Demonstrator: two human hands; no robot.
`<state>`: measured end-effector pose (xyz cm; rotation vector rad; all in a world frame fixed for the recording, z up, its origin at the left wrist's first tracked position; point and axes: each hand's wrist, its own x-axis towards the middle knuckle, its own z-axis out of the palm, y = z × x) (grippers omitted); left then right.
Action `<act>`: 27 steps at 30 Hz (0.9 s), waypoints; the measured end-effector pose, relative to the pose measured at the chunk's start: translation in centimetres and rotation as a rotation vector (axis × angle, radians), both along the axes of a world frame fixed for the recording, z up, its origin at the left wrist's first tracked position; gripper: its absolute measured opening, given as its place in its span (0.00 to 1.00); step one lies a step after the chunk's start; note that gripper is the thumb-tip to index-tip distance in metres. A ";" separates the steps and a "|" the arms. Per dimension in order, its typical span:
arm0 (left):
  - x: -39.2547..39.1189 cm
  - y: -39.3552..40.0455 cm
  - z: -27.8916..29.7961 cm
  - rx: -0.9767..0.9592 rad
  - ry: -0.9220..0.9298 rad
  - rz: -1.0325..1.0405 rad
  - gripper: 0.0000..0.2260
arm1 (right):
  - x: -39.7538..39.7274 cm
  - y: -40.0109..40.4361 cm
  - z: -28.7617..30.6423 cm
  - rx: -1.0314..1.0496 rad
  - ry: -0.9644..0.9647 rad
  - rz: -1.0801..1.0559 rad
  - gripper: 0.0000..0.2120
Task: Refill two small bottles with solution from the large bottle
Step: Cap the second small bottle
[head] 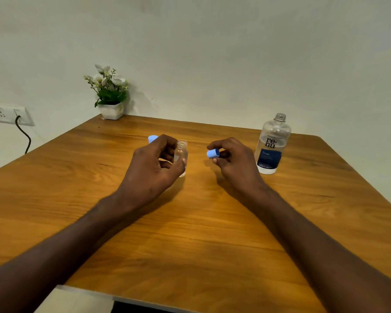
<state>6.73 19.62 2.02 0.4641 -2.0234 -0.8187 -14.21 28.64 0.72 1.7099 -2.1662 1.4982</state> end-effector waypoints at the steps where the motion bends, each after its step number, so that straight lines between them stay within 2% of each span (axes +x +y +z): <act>1: -0.6 0.0 0.1 -0.005 0.004 -0.006 0.09 | -0.2 0.0 0.2 -0.028 -0.050 -0.017 0.16; 4: -2.8 0.0 0.4 -0.043 0.017 -0.043 0.08 | -0.6 0.1 0.8 -0.117 -0.163 -0.039 0.15; 7: -4.9 -0.2 0.1 -0.041 0.016 -0.069 0.10 | -0.9 0.1 1.3 -0.160 -0.178 -0.062 0.15; 12: -7.9 -0.7 -0.6 -0.015 0.002 -0.062 0.12 | -1.4 0.5 2.0 -0.302 -0.314 -0.131 0.11; 15: -9.3 -1.0 -0.6 -0.016 -0.022 -0.074 0.12 | -1.6 0.8 2.5 -0.363 -0.386 -0.135 0.13; 18: -10.6 -0.9 -0.9 -0.011 -0.019 -0.084 0.13 | -1.6 0.8 2.9 -0.355 -0.363 -0.111 0.15; 22: -11.6 -0.6 -1.6 -0.007 -0.031 -0.132 0.13 | -1.8 0.8 3.0 -0.405 -0.334 -0.090 0.10; 27: -11.9 -0.3 -1.9 0.018 -0.002 -0.138 0.10 | -2.2 0.7 2.6 -0.380 -0.317 -0.074 0.11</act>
